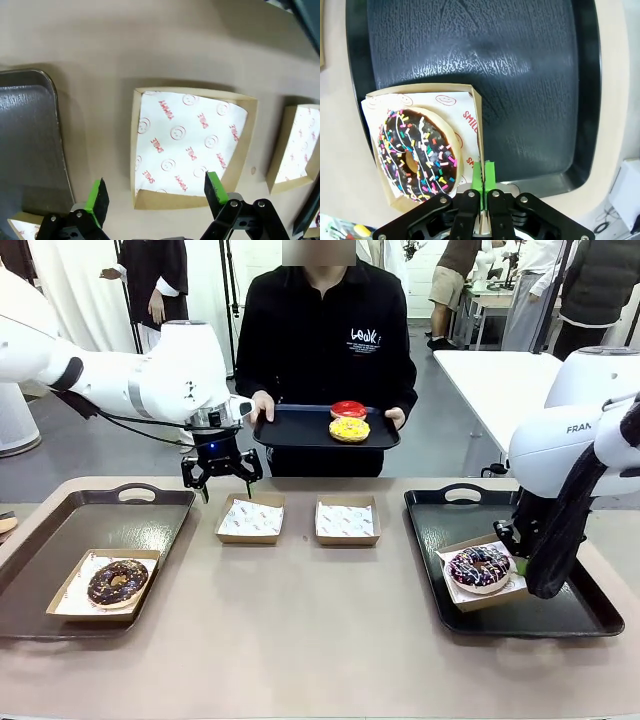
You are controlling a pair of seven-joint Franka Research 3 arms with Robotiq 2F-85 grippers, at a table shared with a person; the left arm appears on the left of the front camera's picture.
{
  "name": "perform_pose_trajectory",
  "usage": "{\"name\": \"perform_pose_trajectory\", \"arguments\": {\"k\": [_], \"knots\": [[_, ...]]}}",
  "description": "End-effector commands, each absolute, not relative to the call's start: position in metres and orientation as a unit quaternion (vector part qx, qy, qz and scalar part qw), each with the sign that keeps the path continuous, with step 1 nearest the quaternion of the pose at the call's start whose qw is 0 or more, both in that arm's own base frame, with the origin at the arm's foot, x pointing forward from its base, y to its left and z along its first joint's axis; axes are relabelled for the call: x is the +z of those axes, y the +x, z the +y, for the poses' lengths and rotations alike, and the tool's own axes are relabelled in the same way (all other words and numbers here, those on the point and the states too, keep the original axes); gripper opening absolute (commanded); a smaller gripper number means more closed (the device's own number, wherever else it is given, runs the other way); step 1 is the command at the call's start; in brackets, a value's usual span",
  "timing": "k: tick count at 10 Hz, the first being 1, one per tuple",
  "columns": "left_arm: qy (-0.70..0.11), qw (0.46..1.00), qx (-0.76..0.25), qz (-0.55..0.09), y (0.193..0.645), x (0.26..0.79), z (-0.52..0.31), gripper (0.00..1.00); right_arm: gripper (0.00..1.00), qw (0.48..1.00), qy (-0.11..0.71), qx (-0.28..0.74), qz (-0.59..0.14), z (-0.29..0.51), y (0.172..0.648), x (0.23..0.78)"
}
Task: Individually package the donuts and arrange them on the tray.
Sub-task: Place the picked Paper togo box on the Handle tray while simultaneously picking up another Paper togo box from the table with the other hand.
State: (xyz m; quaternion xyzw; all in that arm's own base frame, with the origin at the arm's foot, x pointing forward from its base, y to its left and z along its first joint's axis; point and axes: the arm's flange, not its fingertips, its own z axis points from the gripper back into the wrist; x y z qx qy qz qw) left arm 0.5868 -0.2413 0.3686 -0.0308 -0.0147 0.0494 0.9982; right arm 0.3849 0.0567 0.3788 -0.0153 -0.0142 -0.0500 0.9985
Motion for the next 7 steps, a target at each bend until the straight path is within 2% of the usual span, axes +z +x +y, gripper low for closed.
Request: {"name": "perform_pose_trajectory", "arguments": {"k": [1,7], "knots": [[0.006,0.998,0.049,-0.026,0.588,0.366,-0.249,1.0,0.02,0.998,-0.01,-0.058,-0.019,0.055,0.372,0.365],[0.002,0.999,-0.001,-0.051,0.575,0.348,-0.235,1.0,0.02,0.998,-0.006,-0.067,-0.016,0.054,0.37,0.359]]}}
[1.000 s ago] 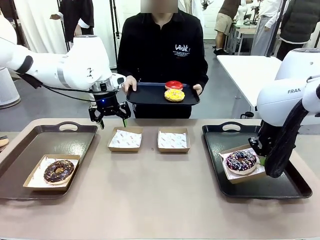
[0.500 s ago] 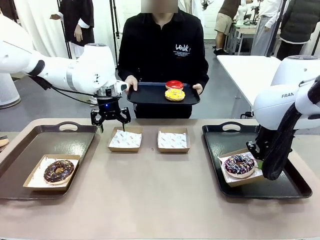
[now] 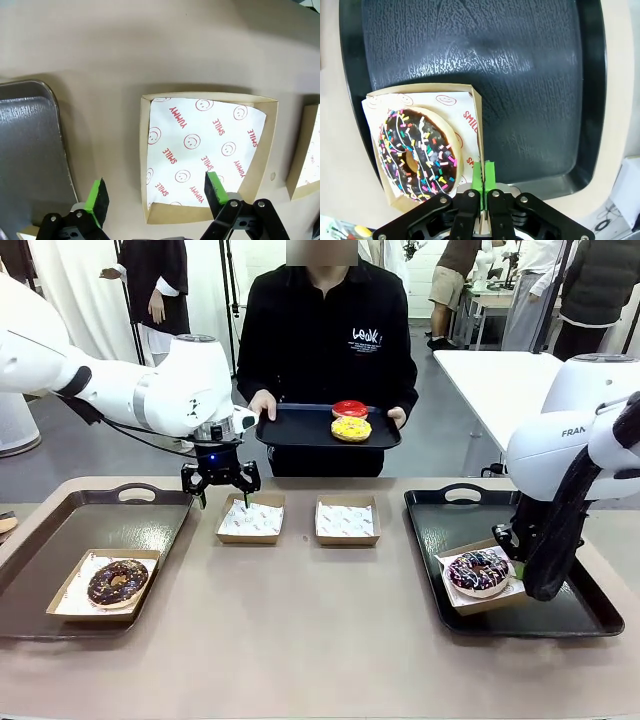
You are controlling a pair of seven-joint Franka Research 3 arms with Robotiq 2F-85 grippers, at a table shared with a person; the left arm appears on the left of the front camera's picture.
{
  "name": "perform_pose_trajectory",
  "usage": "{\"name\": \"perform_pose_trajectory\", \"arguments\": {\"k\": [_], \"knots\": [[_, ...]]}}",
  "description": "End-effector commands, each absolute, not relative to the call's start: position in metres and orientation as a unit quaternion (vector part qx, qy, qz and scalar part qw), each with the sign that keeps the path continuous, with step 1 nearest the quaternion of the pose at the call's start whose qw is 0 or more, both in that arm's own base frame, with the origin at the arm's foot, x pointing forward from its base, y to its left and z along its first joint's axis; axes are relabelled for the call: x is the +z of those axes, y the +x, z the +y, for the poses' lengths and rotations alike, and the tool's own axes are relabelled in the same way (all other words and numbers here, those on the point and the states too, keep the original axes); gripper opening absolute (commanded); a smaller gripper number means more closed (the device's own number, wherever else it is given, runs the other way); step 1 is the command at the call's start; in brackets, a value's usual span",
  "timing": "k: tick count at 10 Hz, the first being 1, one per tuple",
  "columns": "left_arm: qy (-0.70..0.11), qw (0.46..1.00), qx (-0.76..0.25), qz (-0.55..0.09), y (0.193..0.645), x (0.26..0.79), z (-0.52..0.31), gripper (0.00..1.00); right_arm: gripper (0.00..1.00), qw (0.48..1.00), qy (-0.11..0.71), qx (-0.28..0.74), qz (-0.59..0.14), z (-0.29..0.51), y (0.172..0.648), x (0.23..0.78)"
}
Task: Individually package the donuts and arrange them on the tray.
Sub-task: Place the picked Paper togo box on the Handle tray while simultaneously picking up another Paper togo box from the table with the other hand.
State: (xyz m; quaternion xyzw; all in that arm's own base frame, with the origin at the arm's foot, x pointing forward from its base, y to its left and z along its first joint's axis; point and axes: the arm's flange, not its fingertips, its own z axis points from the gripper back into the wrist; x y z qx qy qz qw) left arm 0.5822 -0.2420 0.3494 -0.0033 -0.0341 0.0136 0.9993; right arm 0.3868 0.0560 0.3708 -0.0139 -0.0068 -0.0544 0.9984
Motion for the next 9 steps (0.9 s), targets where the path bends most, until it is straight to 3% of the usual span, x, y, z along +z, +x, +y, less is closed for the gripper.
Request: {"name": "perform_pose_trajectory", "arguments": {"k": [1,9], "knots": [[0.002,0.999,-0.003,-0.051,0.575,0.347,-0.234,1.0,0.02,0.998,-0.003,-0.067,-0.016,0.056,0.369,0.357],[0.007,0.999,0.001,-0.045,0.581,0.336,-0.233,1.0,0.02,0.999,-0.006,-0.051,-0.008,0.069,0.368,0.346]]}}
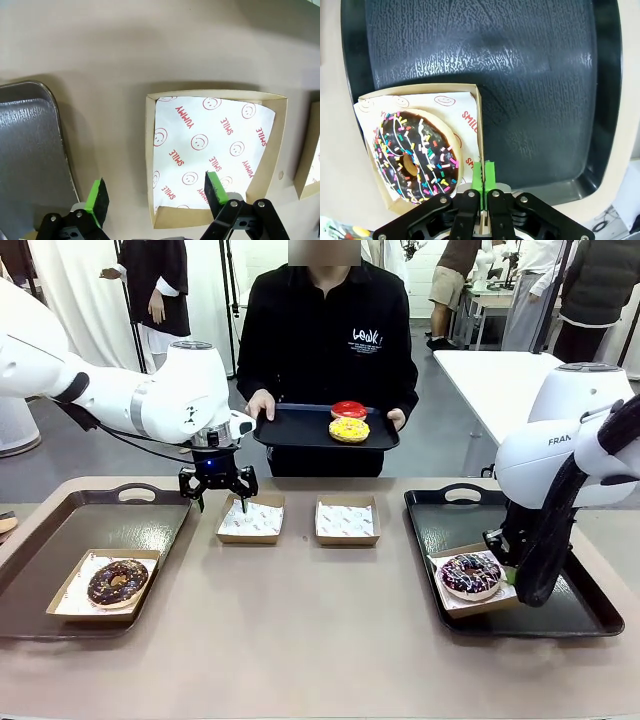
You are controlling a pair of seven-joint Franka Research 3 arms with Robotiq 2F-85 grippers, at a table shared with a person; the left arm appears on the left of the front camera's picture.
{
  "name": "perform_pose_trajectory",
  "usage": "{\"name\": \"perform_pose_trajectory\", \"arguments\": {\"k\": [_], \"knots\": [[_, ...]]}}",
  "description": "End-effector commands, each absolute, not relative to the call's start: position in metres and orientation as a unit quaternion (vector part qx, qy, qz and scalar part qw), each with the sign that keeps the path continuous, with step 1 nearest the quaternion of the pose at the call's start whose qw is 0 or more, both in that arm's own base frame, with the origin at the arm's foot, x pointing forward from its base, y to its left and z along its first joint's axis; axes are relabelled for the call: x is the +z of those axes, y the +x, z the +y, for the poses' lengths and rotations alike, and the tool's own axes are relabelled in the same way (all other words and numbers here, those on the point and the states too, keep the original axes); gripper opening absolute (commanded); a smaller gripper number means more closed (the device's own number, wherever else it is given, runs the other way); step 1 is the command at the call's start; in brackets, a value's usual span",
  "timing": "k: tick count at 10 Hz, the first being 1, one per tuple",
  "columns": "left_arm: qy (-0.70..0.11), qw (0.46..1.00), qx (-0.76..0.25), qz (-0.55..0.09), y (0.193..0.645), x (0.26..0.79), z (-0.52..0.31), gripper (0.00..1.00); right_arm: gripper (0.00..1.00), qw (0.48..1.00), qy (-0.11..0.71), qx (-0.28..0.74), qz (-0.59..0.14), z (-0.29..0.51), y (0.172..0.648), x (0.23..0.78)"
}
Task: Individually package the donuts and arrange them on the tray.
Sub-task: Place the picked Paper togo box on the Handle tray while simultaneously picking up another Paper togo box from the table with the other hand.
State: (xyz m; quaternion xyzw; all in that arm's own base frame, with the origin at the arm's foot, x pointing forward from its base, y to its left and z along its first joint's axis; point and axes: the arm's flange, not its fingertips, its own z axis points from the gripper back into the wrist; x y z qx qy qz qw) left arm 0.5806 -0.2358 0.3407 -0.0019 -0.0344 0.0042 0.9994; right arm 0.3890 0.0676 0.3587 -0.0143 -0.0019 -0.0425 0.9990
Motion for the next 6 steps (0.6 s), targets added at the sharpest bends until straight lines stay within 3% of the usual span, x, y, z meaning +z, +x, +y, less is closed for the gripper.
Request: {"name": "perform_pose_trajectory", "arguments": {"k": [1,2,3,4,5,6], "knots": [[0.005,0.999,0.002,-0.047,0.5825,0.334,-0.2323,1.0,0.02,0.999,-0.006,-0.047,-0.009,0.0703,0.3674,0.3454],[0.0,0.999,0.005,-0.054,0.5831,0.3338,-0.2318,1.0,0.16,0.999,-0.005,-0.042,-0.009,0.0704,0.3668,0.3456],[-0.002,0.999,0.003,-0.054,0.5829,0.335,-0.2318,0.41,0.61,0.999,-0.004,-0.037,-0.01,0.0703,0.3662,0.346],[-0.001,0.999,0.003,-0.054,0.5831,0.3356,-0.2311,0.41,0.75,0.999,-0.003,-0.038,-0.01,0.0704,0.3661,0.3465],[0.001,0.999,0.004,-0.052,0.5835,0.3353,-0.2312,0.0,1.0,0.999,-0.002,-0.039,-0.011,0.0698,0.366,0.347],[0.002,0.999,0.004,-0.05,0.5841,0.3344,-0.2309,0.37,1.0,0.999,-0.001,-0.04,-0.009,0.069,0.3662,0.3463]]}}
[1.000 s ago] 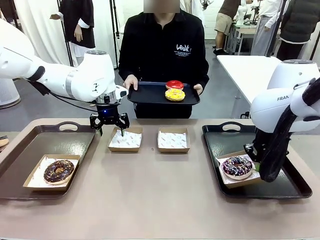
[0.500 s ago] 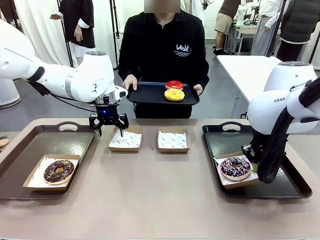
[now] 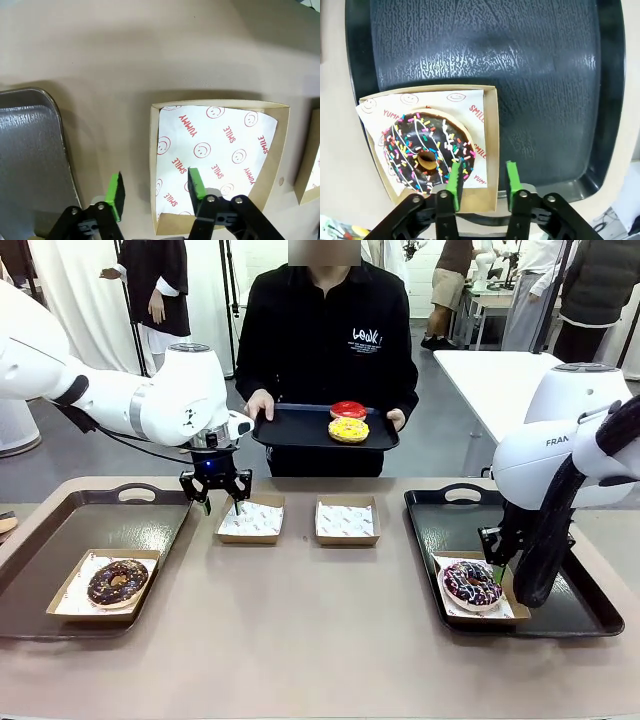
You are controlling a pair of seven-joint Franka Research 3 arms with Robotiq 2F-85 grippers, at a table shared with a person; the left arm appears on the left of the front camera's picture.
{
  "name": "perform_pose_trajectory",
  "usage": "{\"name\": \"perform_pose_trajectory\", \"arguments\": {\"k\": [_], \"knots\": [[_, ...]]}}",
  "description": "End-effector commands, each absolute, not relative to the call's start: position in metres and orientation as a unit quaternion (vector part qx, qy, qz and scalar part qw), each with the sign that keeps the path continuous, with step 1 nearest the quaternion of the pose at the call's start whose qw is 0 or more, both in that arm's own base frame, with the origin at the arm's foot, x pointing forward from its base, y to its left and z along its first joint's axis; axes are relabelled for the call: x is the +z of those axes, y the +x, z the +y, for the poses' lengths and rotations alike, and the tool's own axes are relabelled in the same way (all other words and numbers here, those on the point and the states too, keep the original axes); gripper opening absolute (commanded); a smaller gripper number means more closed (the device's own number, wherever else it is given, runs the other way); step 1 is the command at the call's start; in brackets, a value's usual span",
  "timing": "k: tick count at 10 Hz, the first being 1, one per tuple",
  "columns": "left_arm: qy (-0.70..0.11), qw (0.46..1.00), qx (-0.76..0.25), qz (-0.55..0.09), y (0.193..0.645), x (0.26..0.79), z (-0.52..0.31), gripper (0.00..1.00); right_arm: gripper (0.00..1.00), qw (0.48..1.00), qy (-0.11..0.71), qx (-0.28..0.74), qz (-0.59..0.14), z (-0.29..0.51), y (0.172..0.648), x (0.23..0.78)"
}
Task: Individually package the donuts and arrange them on the tray.
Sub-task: Place the picked Paper togo box on the Handle tray while simultaneously picking up another Paper togo box from the table with the other hand.
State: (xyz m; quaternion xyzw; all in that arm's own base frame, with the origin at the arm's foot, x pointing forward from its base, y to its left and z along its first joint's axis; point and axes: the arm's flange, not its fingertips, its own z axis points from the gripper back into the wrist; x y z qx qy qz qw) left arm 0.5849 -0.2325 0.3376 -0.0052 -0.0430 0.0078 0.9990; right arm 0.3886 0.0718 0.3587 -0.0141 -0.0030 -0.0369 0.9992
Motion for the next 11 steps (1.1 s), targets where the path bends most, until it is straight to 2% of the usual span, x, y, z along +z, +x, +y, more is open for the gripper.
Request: {"name": "perform_pose_trajectory", "arguments": {"k": [1,2,3,8,9,11], "knots": [[0.003,0.999,0.003,-0.047,0.584,0.334,-0.231,0.0,1.0,0.999,-0.001,-0.041,-0.009,0.068,0.366,0.346],[0.002,0.999,0.002,-0.046,0.585,0.334,-0.231,0.0,0.96,0.999,0.0,-0.041,-0.01,0.068,0.366,0.347],[0.003,0.999,0.001,-0.047,0.585,0.334,-0.23,0.0,1.0,0.999,0.002,-0.042,-0.011,0.067,0.366,0.347],[-0.001,0.999,0.002,-0.042,0.587,0.337,-0.229,0.0,1.0,0.998,0.031,-0.044,-0.023,0.058,0.359,0.358],[-0.004,0.999,0.004,-0.045,0.586,0.342,-0.229,0.0,1.0,0.997,0.051,-0.044,-0.027,0.051,0.355,0.364],[-0.005,0.999,0.003,-0.036,0.582,0.361,-0.229,0.0,1.0,0.986,0.158,-0.036,-0.026,0.02,0.347,0.38]]}}
